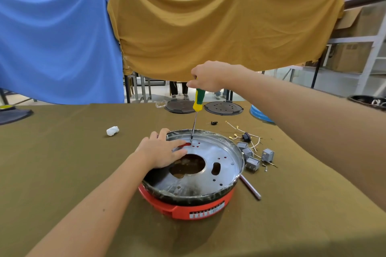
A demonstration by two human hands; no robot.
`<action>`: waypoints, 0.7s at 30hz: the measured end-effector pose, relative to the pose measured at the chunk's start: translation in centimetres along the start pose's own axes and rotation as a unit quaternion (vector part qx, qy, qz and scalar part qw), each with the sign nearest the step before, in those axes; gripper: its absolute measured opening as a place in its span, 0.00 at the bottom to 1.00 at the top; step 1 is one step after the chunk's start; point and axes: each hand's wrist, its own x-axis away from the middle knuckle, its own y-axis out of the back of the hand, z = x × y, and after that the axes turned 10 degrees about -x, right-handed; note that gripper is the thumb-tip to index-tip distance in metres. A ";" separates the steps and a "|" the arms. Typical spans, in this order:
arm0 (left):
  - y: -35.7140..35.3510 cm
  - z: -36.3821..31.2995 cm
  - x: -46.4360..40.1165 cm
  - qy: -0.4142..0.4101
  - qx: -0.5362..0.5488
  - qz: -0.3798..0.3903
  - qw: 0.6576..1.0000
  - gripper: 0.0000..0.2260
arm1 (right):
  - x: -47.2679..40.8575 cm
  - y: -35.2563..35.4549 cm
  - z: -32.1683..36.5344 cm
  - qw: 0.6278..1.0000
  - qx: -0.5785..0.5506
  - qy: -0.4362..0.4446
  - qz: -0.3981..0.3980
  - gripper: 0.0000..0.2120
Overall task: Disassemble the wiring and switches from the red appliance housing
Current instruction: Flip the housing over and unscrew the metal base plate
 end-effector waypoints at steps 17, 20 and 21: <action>-0.3 0.1 -0.4 0.001 0.006 -0.004 1.000 0.24 | 0.4 0.2 0.0 0.993 -0.107 0.041 0.032 0.07; -0.3 0.1 -0.4 0.003 0.009 -0.001 1.000 0.24 | 0.8 0.5 0.2 0.956 -0.273 0.077 0.075 0.09; -0.3 0.1 -0.4 0.004 0.008 -0.002 1.000 0.24 | 0.7 0.4 0.4 0.955 -0.276 0.074 0.075 0.10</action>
